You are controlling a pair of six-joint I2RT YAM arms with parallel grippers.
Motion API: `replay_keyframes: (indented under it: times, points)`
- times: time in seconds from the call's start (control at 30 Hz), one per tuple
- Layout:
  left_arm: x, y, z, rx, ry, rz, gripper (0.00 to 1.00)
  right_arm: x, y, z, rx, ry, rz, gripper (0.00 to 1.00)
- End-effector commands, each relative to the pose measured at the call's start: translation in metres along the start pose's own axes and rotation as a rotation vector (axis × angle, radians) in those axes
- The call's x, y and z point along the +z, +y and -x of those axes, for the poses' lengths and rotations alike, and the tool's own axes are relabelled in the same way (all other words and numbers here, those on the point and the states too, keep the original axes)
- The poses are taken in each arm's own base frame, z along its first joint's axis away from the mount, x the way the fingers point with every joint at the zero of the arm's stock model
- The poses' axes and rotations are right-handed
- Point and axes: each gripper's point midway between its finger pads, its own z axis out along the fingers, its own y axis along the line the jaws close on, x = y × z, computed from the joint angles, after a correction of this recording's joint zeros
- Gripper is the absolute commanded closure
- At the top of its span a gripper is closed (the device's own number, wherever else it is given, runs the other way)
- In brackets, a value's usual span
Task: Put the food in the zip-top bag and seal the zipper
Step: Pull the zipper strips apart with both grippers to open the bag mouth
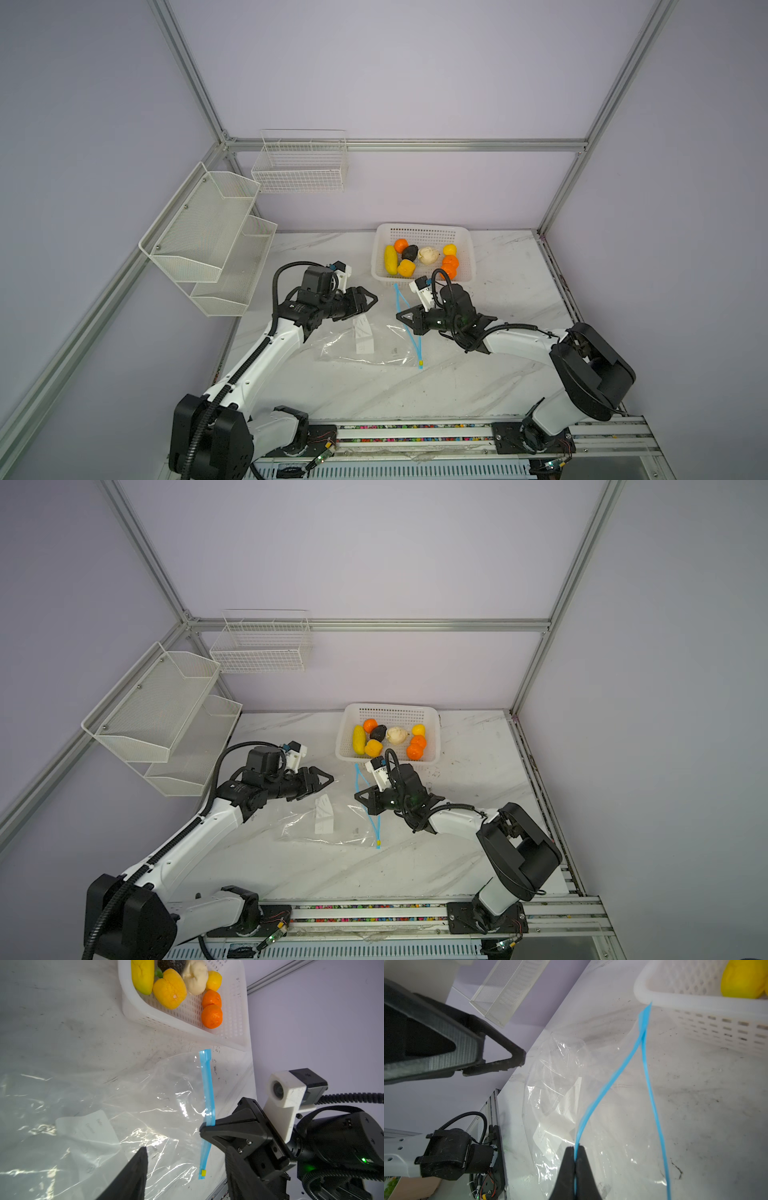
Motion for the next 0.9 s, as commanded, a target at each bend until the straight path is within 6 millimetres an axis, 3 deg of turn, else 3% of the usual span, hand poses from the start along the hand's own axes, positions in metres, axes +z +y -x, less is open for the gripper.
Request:
replay_keyframes:
  times: [0.0,0.13,0.43,0.67,0.73,0.87]
  points:
    - [0.0,-0.052,0.026,0.087,-0.052,-0.144,0.4,-0.001,0.021,0.021,-0.159,-0.082,0.084,1.0]
    - [0.011,-0.065,0.014,0.152,-0.003,-0.18,0.41,0.003,0.02,0.021,-0.174,-0.084,0.089,1.0]
    - [0.028,-0.072,0.006,0.214,0.049,-0.182,0.43,0.013,0.022,0.017,-0.176,-0.065,0.118,1.0]
    - [0.038,-0.057,0.007,0.201,0.072,-0.113,0.52,0.016,0.027,0.016,-0.184,-0.067,0.134,1.0]
    - [0.047,-0.041,0.002,0.192,0.106,-0.05,0.56,0.015,0.026,0.015,-0.186,-0.065,0.129,1.0]
    - [0.048,-0.029,-0.001,0.2,0.116,0.021,0.59,0.015,0.026,0.016,-0.194,-0.071,0.128,1.0]
